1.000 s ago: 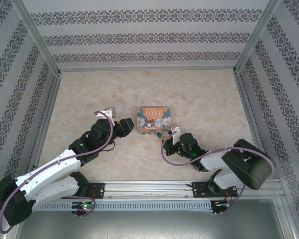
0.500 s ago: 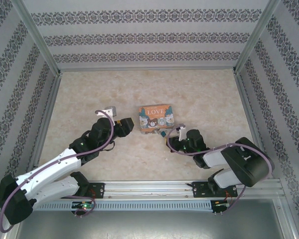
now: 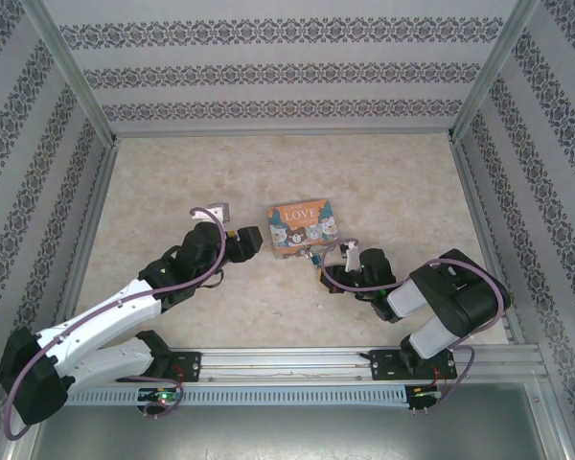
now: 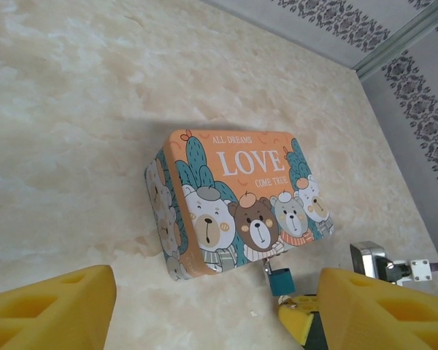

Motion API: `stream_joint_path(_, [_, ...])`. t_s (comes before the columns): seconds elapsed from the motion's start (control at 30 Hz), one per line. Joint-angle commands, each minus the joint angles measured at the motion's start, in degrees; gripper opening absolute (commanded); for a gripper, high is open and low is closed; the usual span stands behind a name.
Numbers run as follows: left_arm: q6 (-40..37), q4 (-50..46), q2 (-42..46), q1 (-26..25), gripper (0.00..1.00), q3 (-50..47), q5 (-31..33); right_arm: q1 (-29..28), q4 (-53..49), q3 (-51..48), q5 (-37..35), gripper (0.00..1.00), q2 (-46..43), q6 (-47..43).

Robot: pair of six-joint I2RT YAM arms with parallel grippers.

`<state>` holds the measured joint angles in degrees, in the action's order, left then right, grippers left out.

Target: Unlock a padlock with a key

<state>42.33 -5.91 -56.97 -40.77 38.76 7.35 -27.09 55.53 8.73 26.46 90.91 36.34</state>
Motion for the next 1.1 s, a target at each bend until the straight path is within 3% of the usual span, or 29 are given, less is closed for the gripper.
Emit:
stream_joint_path(0.0, [-2.70, -2.18, -0.36, 0.45, 0.76, 1.92, -0.59, 0.56, -1.21, 0.38, -1.13, 0.06, 1.91, 0.51])
stream_joint_path(0.37, [-3.31, -4.17, -1.23, 2.76, 0.84, 2.92, -1.73, 0.72, -5.02, -1.34, -3.75, 0.26, -4.07, 0.40])
stream_joint_path(0.57, [-0.79, -1.87, -2.50, 7.30, 0.87, 2.22, -8.99, 0.86, -12.59, -1.51, -5.92, 0.37, -12.69, -0.99])
stream_joint_path(0.93, [-0.84, 0.57, -9.35, 12.95, 0.88, 4.08, -20.54, 1.60, -30.28, -1.45, -10.02, 0.79, -36.24, 0.80])
stream_joint_path(1.07, [-0.71, 1.99, -12.56, 14.25, 0.88, 5.14, -24.35, 2.22, -31.05, -1.78, -8.30, 0.94, -40.36, 2.84])
